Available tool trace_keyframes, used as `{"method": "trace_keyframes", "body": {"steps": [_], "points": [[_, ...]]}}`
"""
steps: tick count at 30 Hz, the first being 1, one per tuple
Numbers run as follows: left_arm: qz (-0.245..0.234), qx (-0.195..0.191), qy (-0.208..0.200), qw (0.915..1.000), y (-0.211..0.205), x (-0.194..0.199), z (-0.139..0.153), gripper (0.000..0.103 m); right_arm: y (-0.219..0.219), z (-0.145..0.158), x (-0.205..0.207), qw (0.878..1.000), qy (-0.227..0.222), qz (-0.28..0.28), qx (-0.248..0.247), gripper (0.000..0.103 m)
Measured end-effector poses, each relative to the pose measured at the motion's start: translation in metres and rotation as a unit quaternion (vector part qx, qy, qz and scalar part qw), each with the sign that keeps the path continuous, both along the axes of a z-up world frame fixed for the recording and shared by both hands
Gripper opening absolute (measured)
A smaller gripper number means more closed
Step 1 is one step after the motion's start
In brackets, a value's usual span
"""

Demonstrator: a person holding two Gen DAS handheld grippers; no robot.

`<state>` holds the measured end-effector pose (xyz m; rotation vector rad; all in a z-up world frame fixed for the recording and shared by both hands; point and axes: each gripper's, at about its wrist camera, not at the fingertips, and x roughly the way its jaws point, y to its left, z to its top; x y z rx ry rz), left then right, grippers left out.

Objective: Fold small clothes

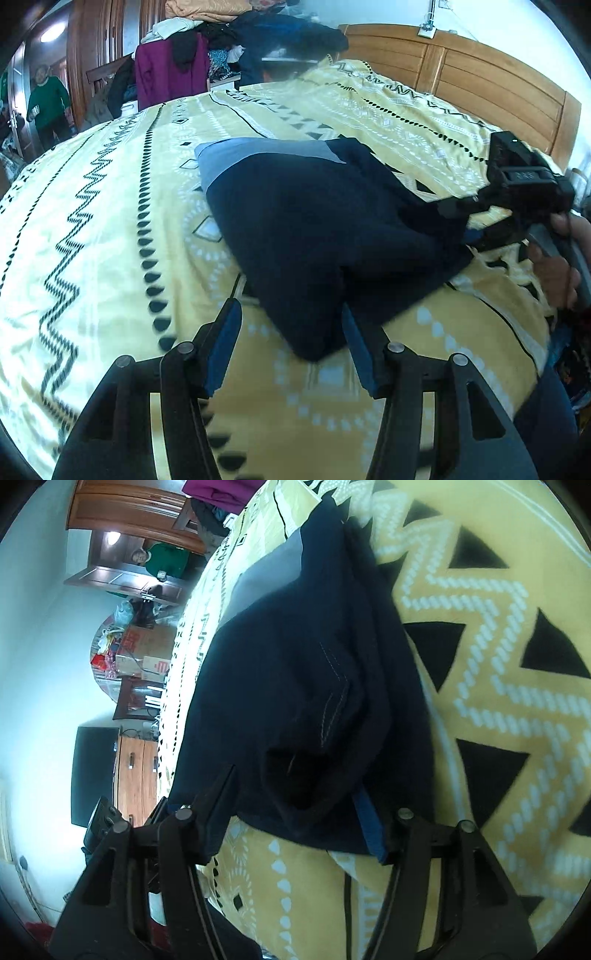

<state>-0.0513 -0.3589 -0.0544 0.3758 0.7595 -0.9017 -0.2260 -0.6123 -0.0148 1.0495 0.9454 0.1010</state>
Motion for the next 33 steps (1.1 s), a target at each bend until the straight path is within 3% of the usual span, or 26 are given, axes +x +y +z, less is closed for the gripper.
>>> {"method": "trace_keyframes", "body": {"steps": [3,5,6,8,10,13,15,17,19,22,25,28,29,31,33], "points": [[-0.006,0.027,-0.019,0.9994,-0.029,0.003,-0.015,0.061,0.005,-0.004,0.009,1.0,-0.001,-0.003,0.004,0.032],[-0.007,0.055,-0.039,0.9977,-0.043,0.007,-0.031,0.061,0.005,-0.005,0.009,1.0,0.005,-0.012,-0.013,0.001],[-0.001,0.064,-0.043,0.997,-0.044,0.011,-0.036,0.049,0.004,-0.005,0.008,1.0,0.005,-0.019,-0.015,0.001],[0.013,0.056,-0.043,0.9974,-0.033,0.02,-0.032,0.042,-0.01,-0.008,-0.006,0.999,0.001,-0.044,-0.001,0.001],[0.021,0.063,-0.085,0.9942,-0.017,0.015,-0.018,0.039,-0.018,-0.01,-0.016,0.999,-0.008,-0.041,0.014,0.001],[-0.037,0.108,-0.141,0.9833,-0.016,-0.015,-0.017,0.035,-0.02,-0.022,-0.009,0.999,0.02,-0.025,-0.008,0.001],[-0.084,0.164,-0.118,0.9758,-0.027,-0.024,-0.051,0.031,-0.025,-0.035,-0.006,0.999,0.026,-0.022,-0.001,0.0],[-0.084,0.152,-0.11,0.9788,-0.025,-0.021,-0.057,0.032,-0.023,-0.034,-0.006,1.0,0.021,-0.021,-0.01,0.0],[-0.072,0.136,-0.084,0.9845,-0.021,-0.013,-0.046,0.035,-0.019,-0.024,-0.006,0.999,0.019,-0.005,-0.024,0.003],[-0.069,0.106,-0.081,0.9887,-0.006,-0.023,-0.018,0.036,-0.013,0.015,-0.014,0.993,0.035,0.035,-0.104,0.018],[-0.059,0.042,-0.112,0.991,0.021,-0.036,0.036,0.036,-0.024,0.062,-0.028,0.983,0.02,0.01,-0.18,0.042],[-0.036,-0.018,-0.134,0.9901,0.025,-0.023,0.068,0.045,-0.044,0.083,0.004,0.973,-0.025,-0.017,-0.228,0.041],[-0.037,-0.025,-0.129,0.9907,0.017,-0.013,0.068,0.049,-0.052,0.079,0.023,0.969,-0.027,-0.019,-0.246,0.033],[-0.043,-0.017,-0.115,0.9923,-0.006,0.005,0.049,0.047,-0.068,0.06,0.078,0.966,-0.012,-0.013,-0.26,0.012],[-0.056,-0.007,-0.078,0.9953,-0.025,0.014,0.027,0.046,-0.078,0.038,0.122,0.96,0.006,0.005,-0.281,0.008]]}}
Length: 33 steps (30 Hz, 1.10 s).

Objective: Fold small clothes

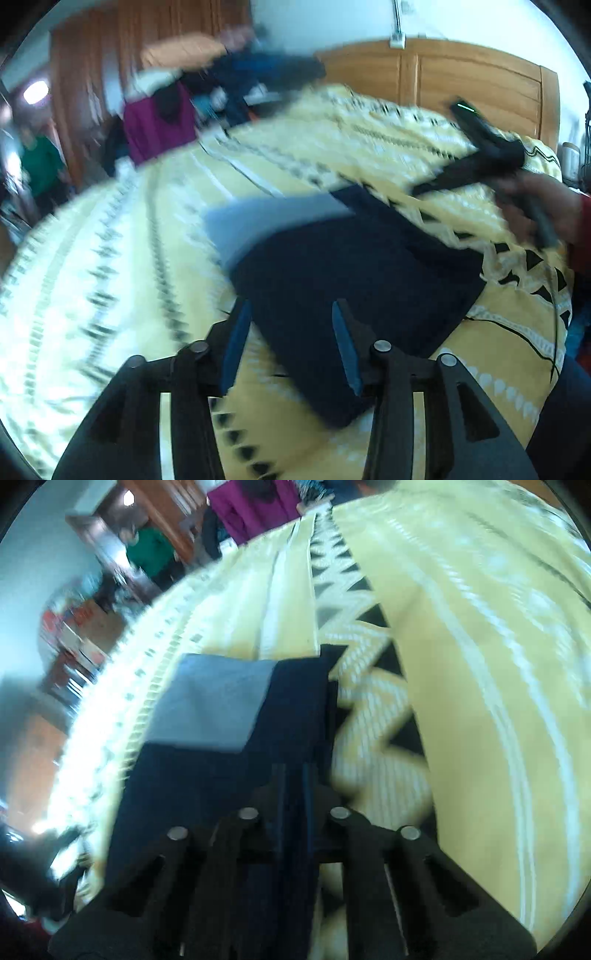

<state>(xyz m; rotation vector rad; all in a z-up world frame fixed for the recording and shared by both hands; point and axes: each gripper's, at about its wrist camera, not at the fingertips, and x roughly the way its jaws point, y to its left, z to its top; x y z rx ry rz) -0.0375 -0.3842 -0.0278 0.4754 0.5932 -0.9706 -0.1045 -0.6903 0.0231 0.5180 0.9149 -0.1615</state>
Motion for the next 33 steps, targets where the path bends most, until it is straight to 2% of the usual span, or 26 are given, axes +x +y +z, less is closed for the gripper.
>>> {"method": "trace_keyframes", "body": {"steps": [2,4,6,7,9,12,15,17,19,21,23,24,27,28,30,33], "points": [[-0.011,0.03,0.006,0.9995,-0.013,-0.002,-0.022,0.045,-0.005,-0.017,0.034,0.999,0.008,0.01,-0.034,0.008],[-0.006,0.061,0.032,0.9976,-0.021,0.0,-0.048,0.043,-0.011,-0.029,0.051,0.998,0.0,0.006,-0.06,0.008],[0.006,0.058,0.048,0.9971,-0.019,-0.001,-0.06,0.043,-0.017,-0.047,0.061,0.997,0.015,0.007,-0.078,0.006],[0.008,0.057,0.047,0.9972,-0.018,-0.003,-0.061,0.043,-0.019,-0.051,0.061,0.997,0.005,0.005,-0.073,0.005],[0.007,0.057,0.045,0.9973,-0.019,-0.004,-0.062,0.043,-0.022,-0.047,0.059,0.998,0.002,0.0,-0.065,0.005],[0.012,0.039,0.061,0.9973,-0.01,0.002,-0.051,0.043,-0.017,-0.026,0.046,0.996,0.01,-0.014,-0.089,0.007],[0.017,0.016,0.037,0.999,0.004,-0.004,-0.031,0.044,0.002,0.017,0.033,0.991,-0.037,-0.015,-0.125,0.008],[0.018,0.013,0.043,0.9988,0.007,-0.001,-0.029,0.045,0.034,0.04,0.039,0.992,-0.07,0.028,-0.101,0.008],[0.02,0.018,0.059,0.9979,0.005,0.002,-0.037,0.046,0.064,0.034,0.064,0.991,-0.064,0.1,-0.055,0.007],[0.018,0.021,0.076,0.9967,0.0,0.002,-0.045,0.045,0.095,0.004,0.097,0.986,-0.012,0.155,-0.059,0.007],[0.022,0.027,0.074,0.9966,-0.003,0.003,-0.053,0.045,0.115,-0.037,0.125,0.98,0.048,0.18,-0.069,0.004],[0.024,0.028,0.075,0.9965,-0.005,0.003,-0.054,0.045,0.12,-0.041,0.131,0.979,0.042,0.184,-0.083,0.004],[0.03,0.021,0.079,0.9962,-0.002,0.004,-0.053,0.046,0.115,-0.03,0.138,0.979,0.049,0.183,-0.081,0.003],[0.03,0.018,0.081,0.9961,-0.001,0.004,-0.051,0.046,0.114,-0.021,0.135,0.978,0.048,0.181,-0.089,0.007],[0.033,0.013,0.084,0.9958,0.003,0.004,-0.05,0.048,0.114,0.001,0.119,0.979,0.015,0.183,-0.092,0.01],[0.04,0.009,0.091,0.9951,0.007,0.005,-0.053,0.053,0.104,0.017,0.083,0.981,-0.004,0.156,-0.114,0.025]]}}
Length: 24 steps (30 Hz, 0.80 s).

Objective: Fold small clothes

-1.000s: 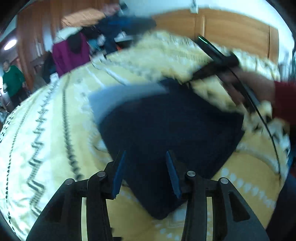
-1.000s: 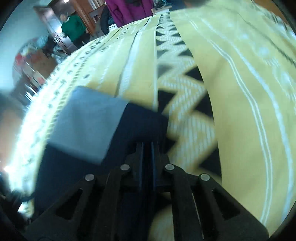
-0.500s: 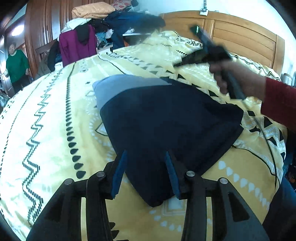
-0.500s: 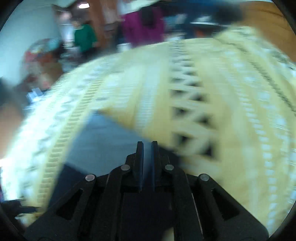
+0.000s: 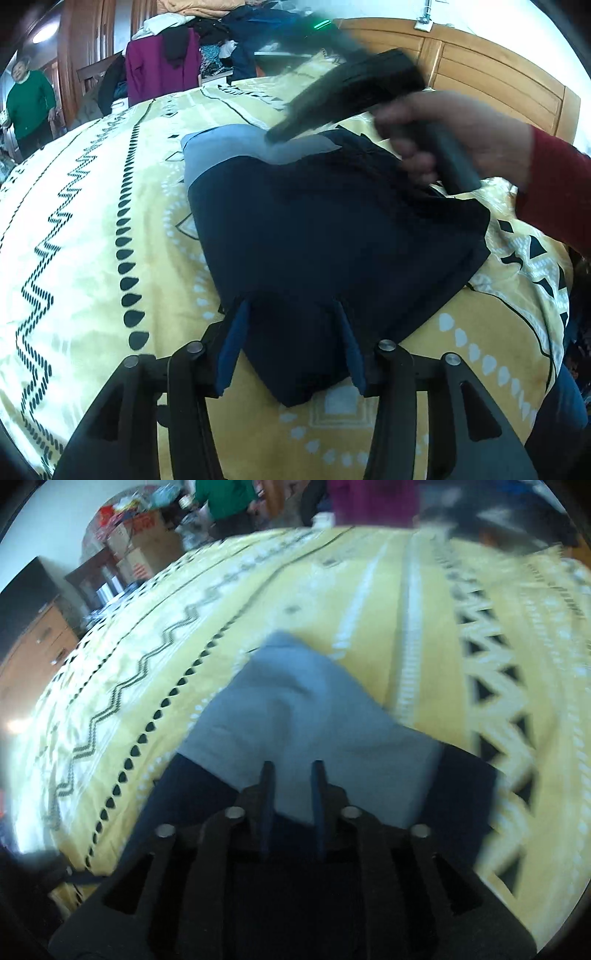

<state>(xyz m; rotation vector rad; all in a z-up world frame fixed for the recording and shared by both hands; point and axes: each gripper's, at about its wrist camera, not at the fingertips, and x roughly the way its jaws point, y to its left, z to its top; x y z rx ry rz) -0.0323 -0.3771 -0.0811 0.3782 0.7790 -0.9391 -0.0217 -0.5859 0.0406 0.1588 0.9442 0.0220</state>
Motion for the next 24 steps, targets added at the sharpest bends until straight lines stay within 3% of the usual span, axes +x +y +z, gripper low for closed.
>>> {"method": "trace_keyframes", "body": {"steps": [3,5,7,9,12,14,16,17,19,24], "points": [[0.005,-0.002,0.003,1.0,0.003,0.002,0.003,0.055,-0.016,-0.006,-0.047,0.999,0.007,-0.037,0.002,0.029],[0.009,-0.002,0.009,0.9999,0.005,0.003,0.001,0.057,-0.028,-0.025,-0.067,0.998,0.034,-0.061,0.004,0.03],[0.021,-0.004,0.024,0.9995,0.006,0.009,-0.007,0.066,-0.037,-0.041,-0.082,0.996,0.046,-0.078,0.012,0.029],[0.032,0.0,0.041,0.9987,0.005,0.016,-0.015,0.079,-0.042,-0.032,-0.093,0.994,0.042,-0.106,0.0,0.028],[0.045,-0.002,0.042,0.9981,0.008,0.018,-0.007,0.081,-0.036,-0.005,-0.123,0.992,-0.002,-0.123,-0.009,0.032],[0.049,0.001,0.028,0.9984,0.011,0.01,0.0,0.08,-0.026,-0.005,-0.146,0.992,-0.009,-0.127,0.0,0.034],[0.052,0.005,0.029,0.9982,0.013,0.005,0.002,0.08,-0.013,-0.03,-0.156,0.993,0.041,-0.111,-0.015,0.034],[0.053,0.008,0.03,0.9981,0.014,0.003,0.002,0.08,-0.012,-0.044,-0.161,0.991,0.064,-0.113,-0.022,0.045],[0.052,0.012,0.035,0.998,0.017,0.0,0.003,0.08,-0.021,-0.048,-0.178,0.989,0.054,-0.141,-0.002,0.055],[0.052,0.013,0.017,0.9984,0.031,-0.012,0.02,0.08,-0.011,-0.007,-0.203,0.985,-0.03,-0.168,-0.001,0.048]]}}
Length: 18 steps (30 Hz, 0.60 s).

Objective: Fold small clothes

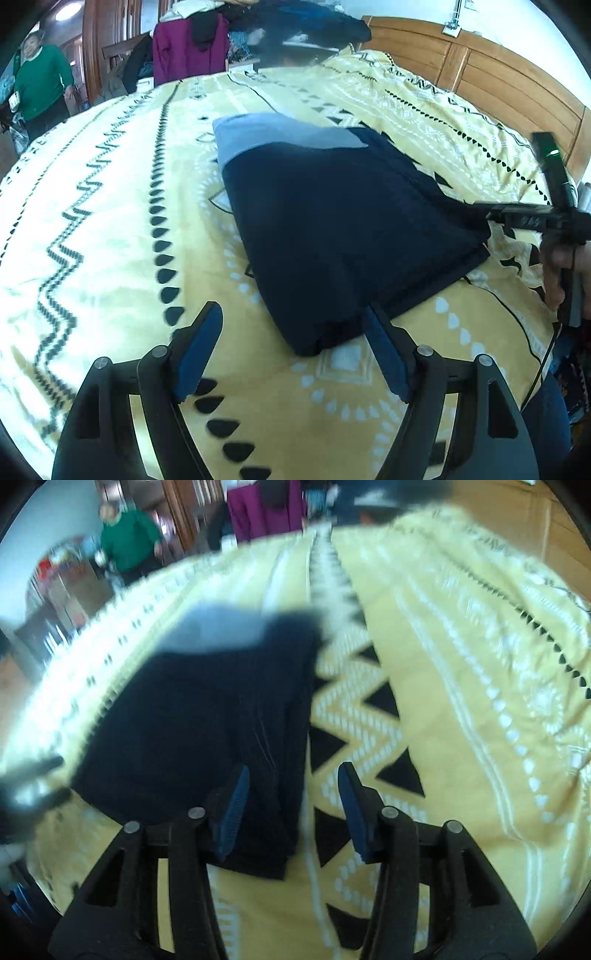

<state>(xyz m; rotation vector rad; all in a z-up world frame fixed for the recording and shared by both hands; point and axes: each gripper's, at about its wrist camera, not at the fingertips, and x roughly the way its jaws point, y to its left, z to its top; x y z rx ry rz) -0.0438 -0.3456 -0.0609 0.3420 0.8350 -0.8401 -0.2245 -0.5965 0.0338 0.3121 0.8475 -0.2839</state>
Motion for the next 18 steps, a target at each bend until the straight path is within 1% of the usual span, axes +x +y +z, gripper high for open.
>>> {"method": "trace_keyframes", "body": {"steps": [1,3,4,5,7,8,10,12,13,15,16,17,18], "points": [[0.003,0.001,-0.001,1.0,0.002,-0.001,0.002,0.08,0.001,-0.001,0.001,1.0,-0.006,0.004,0.014,0.047],[0.01,0.003,0.002,0.9999,0.007,0.0,0.002,0.08,0.004,-0.015,0.006,0.999,0.009,0.011,0.028,0.043],[0.016,0.003,0.006,0.9998,0.01,0.002,0.001,0.08,0.002,-0.023,0.006,0.999,0.019,0.011,0.038,0.037],[0.021,0.003,0.009,0.9997,0.012,0.002,0.001,0.08,-0.006,-0.034,0.006,0.998,0.032,0.0,0.048,0.034],[0.026,-0.001,0.013,0.9996,0.018,0.003,0.003,0.08,-0.021,-0.044,0.0,0.995,0.019,-0.017,0.099,0.039],[0.027,0.0,0.013,0.9995,0.02,0.003,0.003,0.08,-0.024,-0.042,-0.004,0.994,0.015,-0.024,0.106,0.04],[0.027,0.005,0.01,0.9996,0.024,0.002,0.004,0.08,-0.015,-0.024,-0.012,0.996,0.009,-0.027,0.08,0.039],[0.03,0.013,0.005,0.9995,0.03,0.0,0.005,0.08,0.006,-0.004,-0.021,0.998,0.0,-0.014,0.06,0.04],[0.031,0.017,0.005,0.9994,0.032,-0.001,0.005,0.08,0.02,0.003,-0.025,0.999,0.002,-0.006,0.049,0.042],[0.037,0.031,0.013,0.9987,0.034,0.0,-0.001,0.081,0.051,0.007,-0.031,1.0,0.016,0.016,0.018,0.064],[0.045,0.042,0.018,0.998,0.035,0.0,-0.005,0.081,0.067,0.005,-0.032,0.999,0.028,0.027,0.0,0.086],[0.054,0.051,0.025,0.997,0.034,0.001,-0.01,0.081,0.08,0.001,-0.034,0.999,0.04,0.032,-0.014,0.093],[0.065,0.059,0.037,0.9955,0.034,0.002,-0.017,0.081,0.093,-0.005,-0.037,0.997,0.054,0.036,-0.029,0.093]]}}
